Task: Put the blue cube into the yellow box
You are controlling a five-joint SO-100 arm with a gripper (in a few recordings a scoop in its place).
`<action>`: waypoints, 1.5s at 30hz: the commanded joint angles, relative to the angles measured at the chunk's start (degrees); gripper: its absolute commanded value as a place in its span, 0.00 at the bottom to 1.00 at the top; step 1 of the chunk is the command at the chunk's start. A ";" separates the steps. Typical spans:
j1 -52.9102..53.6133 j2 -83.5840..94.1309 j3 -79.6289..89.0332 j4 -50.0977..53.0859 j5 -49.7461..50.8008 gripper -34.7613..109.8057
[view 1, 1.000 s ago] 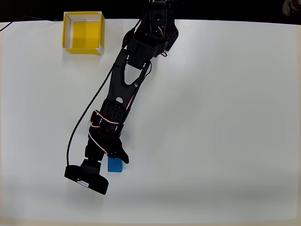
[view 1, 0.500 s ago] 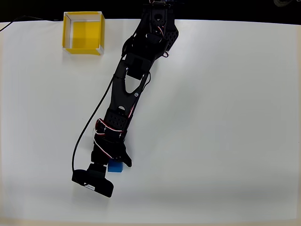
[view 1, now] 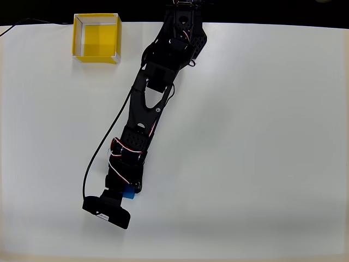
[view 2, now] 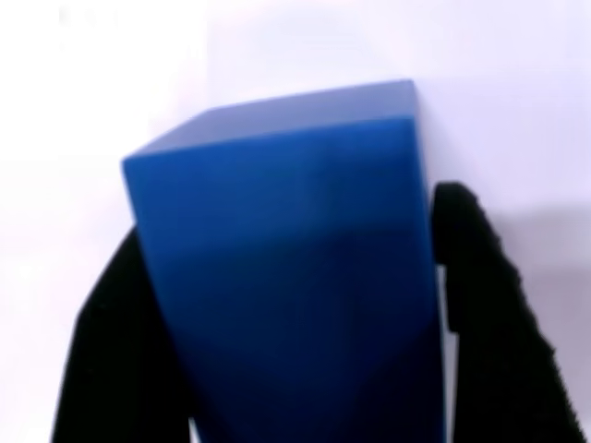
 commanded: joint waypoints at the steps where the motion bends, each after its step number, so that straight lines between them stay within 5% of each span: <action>1: 2.11 12.39 -2.46 4.75 1.41 0.33; 15: 22.41 31.90 -2.46 21.71 3.87 0.32; 27: 46.85 45.18 10.37 21.71 2.64 0.32; 45: 64.16 63.02 32.08 21.09 3.34 0.33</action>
